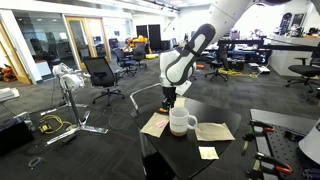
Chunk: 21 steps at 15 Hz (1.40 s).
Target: Put the yellow sharpie in the mug
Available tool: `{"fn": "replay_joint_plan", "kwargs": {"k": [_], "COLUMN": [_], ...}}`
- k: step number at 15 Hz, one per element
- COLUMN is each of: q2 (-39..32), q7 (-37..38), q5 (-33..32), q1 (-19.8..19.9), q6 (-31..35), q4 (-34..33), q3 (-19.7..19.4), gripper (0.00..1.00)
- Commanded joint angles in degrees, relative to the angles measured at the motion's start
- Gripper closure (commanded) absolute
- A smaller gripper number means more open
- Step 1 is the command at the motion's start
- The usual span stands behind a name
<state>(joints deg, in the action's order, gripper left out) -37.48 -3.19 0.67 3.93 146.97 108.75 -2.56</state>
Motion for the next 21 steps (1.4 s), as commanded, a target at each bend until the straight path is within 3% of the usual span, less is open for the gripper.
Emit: {"fn": "replay_joint_plan", "kwargs": {"k": [1, 3, 7, 8, 9, 10, 12, 21], "q2": [-0.72, -0.89, -1.73, -1.98, -2.26, -2.50, -2.71, 3.97], "q7": [-0.45, -0.36, -0.10, -0.10, 0.02, -0.02, 0.31, 6.53], "q5": [-0.83, -0.80, -0.74, -0.72, -0.67, -0.65, -0.67, -0.62], "q1": [0.05, -0.01, -0.17, -0.17, -0.21, -0.21, -0.37, -1.87], "q6": [-2.29, -2.32, -2.58, -2.66, -2.75, -2.86, -2.84, -4.16], "q4": [-2.10, -2.30, -3.08, -3.36, -3.65, -3.90, -4.16, -0.78], "q3": [0.27, 0.32, 0.47, 0.53, 0.54, 0.59, 0.45, -1.75], "gripper": [0.47, 0.47, 0.58, 0.66, 0.82, 0.84, 0.99, 0.97]}}
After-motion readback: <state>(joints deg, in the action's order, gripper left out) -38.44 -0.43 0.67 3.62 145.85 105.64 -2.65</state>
